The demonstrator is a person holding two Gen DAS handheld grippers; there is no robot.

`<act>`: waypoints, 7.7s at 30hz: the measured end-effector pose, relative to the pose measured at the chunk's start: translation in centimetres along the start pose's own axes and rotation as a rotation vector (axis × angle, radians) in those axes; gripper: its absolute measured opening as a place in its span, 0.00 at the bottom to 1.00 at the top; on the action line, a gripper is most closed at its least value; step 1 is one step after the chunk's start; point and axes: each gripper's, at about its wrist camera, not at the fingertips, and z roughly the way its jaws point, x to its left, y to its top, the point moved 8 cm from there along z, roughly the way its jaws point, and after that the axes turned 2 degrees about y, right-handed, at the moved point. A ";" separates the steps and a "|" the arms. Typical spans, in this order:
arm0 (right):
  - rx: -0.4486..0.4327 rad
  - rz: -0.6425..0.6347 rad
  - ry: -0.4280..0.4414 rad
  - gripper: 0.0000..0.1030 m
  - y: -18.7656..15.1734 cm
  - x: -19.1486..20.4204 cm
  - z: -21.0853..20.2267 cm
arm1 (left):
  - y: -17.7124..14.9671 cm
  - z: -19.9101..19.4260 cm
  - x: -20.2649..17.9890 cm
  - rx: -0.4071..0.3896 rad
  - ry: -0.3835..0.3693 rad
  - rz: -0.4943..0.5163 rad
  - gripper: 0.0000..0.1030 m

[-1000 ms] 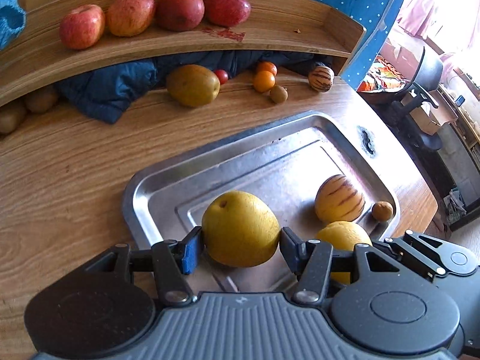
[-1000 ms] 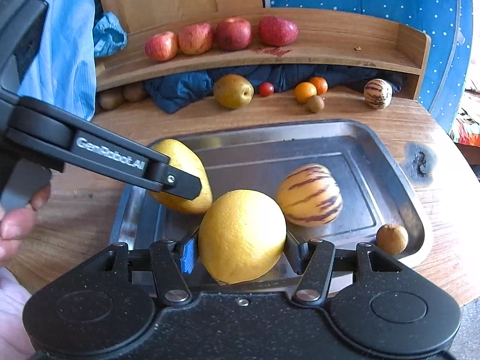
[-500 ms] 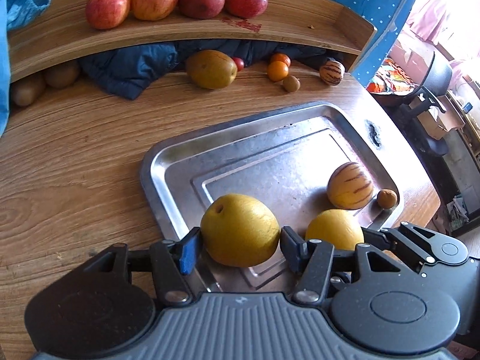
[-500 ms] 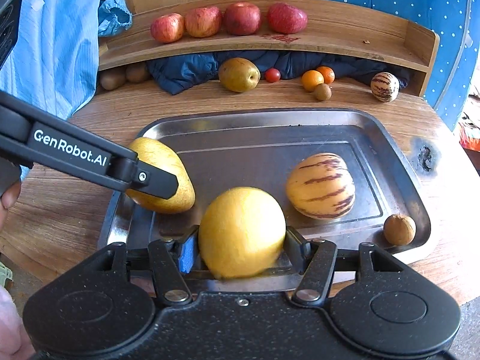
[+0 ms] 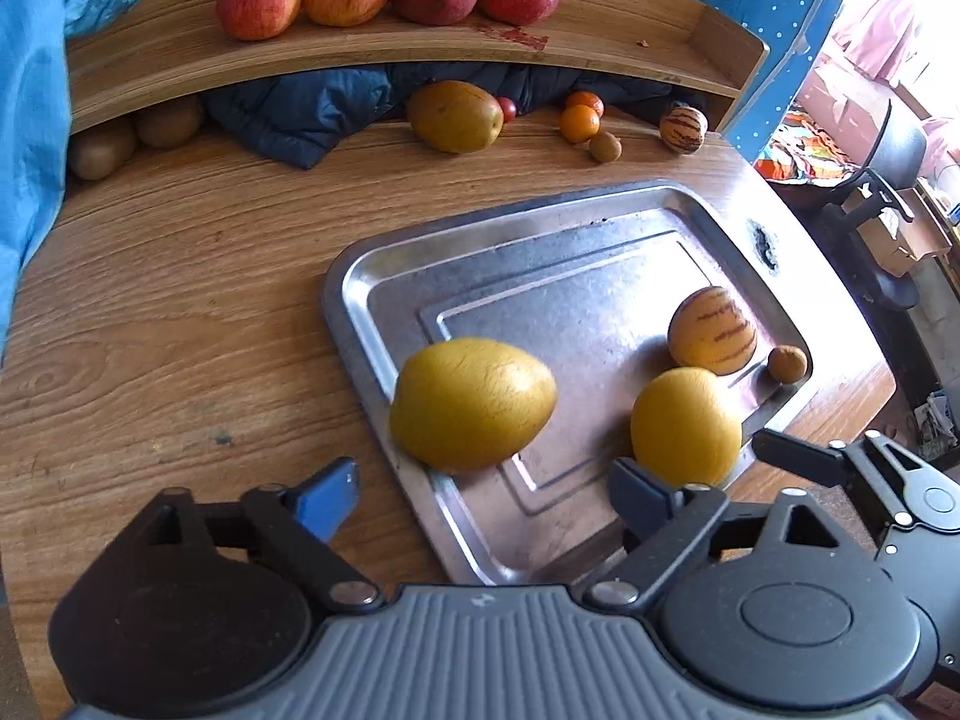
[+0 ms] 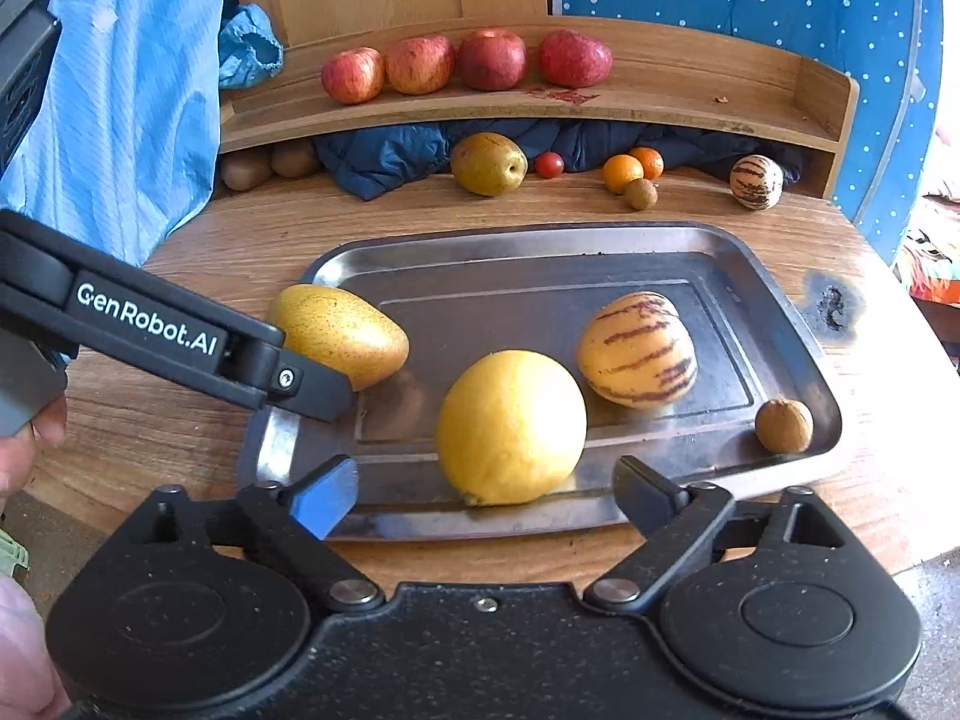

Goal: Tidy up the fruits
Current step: 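Lower the pear and citrus onto the tray and open both tools, then grasp a brown pear with the left tool while the right tool grasps another kiwi, then carry the brown pear and kiwi onto the steel tray and open both tools, then move both open tools from the tray toward the remaining fruits by the shelf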

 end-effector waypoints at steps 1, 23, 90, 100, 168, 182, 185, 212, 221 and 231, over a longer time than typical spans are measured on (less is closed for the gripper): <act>-0.005 0.002 -0.002 0.95 -0.1 0.1 -0.3 | -0.2 -0.2 0.1 -0.001 0.006 -0.003 0.94; -0.077 0.065 -0.018 0.99 0.6 -1.3 -2.4 | 0.3 -2.2 2.4 0.021 0.126 -0.046 0.99; 0.041 -0.001 -0.141 0.48 17.7 -12.3 17.9 | 21.2 15.9 1.2 -0.034 -0.036 -0.127 0.80; 0.029 -0.009 -0.117 0.27 17.4 -12.0 17.4 | 20.6 14.6 1.9 -0.047 -0.047 -0.175 0.69; 0.038 -0.219 0.087 0.38 6.8 -4.0 6.8 | 7.6 6.2 -0.4 0.045 -0.014 -0.261 0.70; -0.065 -0.149 0.086 0.89 6.1 -4.3 3.1 | 6.1 2.8 0.4 -0.045 0.035 -0.262 0.99; -0.080 -0.129 0.084 0.96 5.5 -4.6 2.2 | 5.3 2.1 0.6 -0.064 0.047 -0.263 0.99; -0.117 -0.005 0.031 0.99 -0.5 -8.5 -4.0 | 0.5 -1.4 -6.0 -0.091 0.083 -0.052 0.99; -0.138 0.052 -0.030 0.99 0.2 -12.3 -4.8 | 2.6 -0.2 -9.3 -0.086 0.051 0.018 0.99; -0.129 0.084 -0.069 0.99 2.9 -16.2 -2.4 | 7.2 3.2 -10.7 -0.062 0.037 0.030 0.99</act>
